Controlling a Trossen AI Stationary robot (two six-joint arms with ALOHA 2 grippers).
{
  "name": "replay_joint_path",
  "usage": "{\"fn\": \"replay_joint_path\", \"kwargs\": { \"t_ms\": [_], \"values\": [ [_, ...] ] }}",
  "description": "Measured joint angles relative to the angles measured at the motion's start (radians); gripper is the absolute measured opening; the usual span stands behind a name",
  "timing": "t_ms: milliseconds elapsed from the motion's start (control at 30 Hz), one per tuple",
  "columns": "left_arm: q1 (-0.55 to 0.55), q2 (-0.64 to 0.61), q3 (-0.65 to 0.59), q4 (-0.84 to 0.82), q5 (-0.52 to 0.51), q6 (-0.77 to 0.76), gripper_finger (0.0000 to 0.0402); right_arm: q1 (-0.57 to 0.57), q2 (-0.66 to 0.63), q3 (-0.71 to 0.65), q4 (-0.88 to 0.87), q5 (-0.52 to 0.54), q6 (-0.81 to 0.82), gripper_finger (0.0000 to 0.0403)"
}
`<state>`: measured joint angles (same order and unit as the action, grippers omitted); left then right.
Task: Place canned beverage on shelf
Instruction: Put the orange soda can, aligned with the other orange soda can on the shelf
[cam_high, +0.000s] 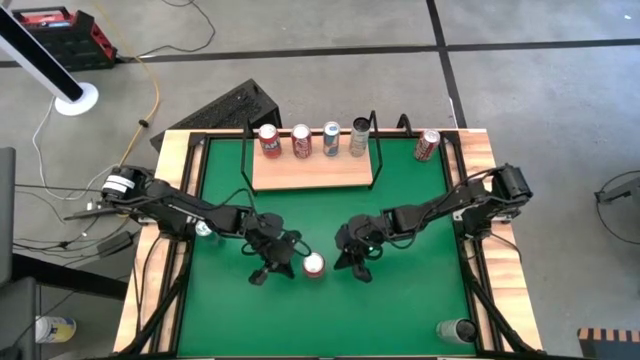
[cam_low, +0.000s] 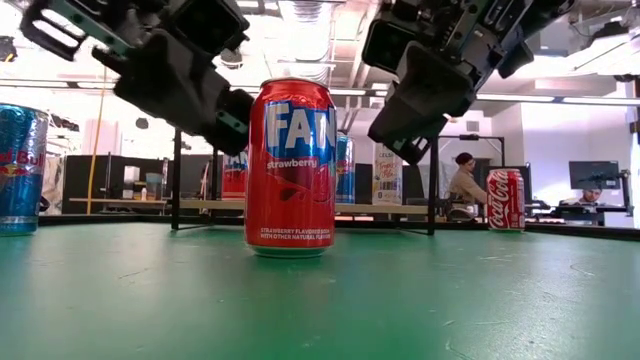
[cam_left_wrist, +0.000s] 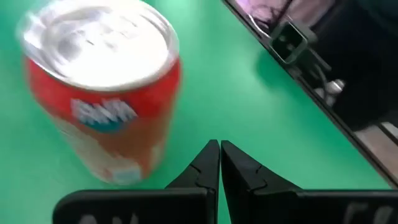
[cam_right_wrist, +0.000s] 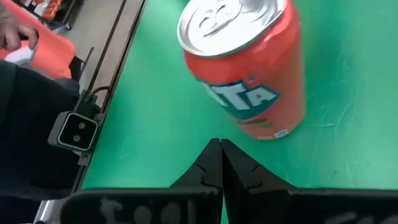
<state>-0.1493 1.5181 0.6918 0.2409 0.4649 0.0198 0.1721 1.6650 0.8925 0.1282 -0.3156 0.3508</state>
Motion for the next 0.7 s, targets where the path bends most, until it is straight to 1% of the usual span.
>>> {"fn": "replay_joint_path", "kwargs": {
  "t_ms": [167, 400, 500, 700],
  "values": [
    [-0.001, 0.038, 0.012, 0.079, -0.005, 0.0, 0.0, 0.0, 0.0, 0.0, 0.003, 0.0, 0.0, 0.002],
    [0.011, 0.11, 0.077, 0.073, 0.078, 0.054, 0.0, 0.0, 0.0, 0.0, 0.002, 0.0, 0.001, 0.002],
    [0.024, 0.118, 0.089, 0.058, 0.092, 0.074, 0.0, 0.004, 0.0, 0.0, -0.003, 0.0, 0.001, 0.002],
    [0.041, 0.117, 0.093, 0.044, 0.077, 0.081, 0.0, 0.012, 0.0, 0.0, -0.027, -0.023, 0.016, 0.002]
  ]
}}
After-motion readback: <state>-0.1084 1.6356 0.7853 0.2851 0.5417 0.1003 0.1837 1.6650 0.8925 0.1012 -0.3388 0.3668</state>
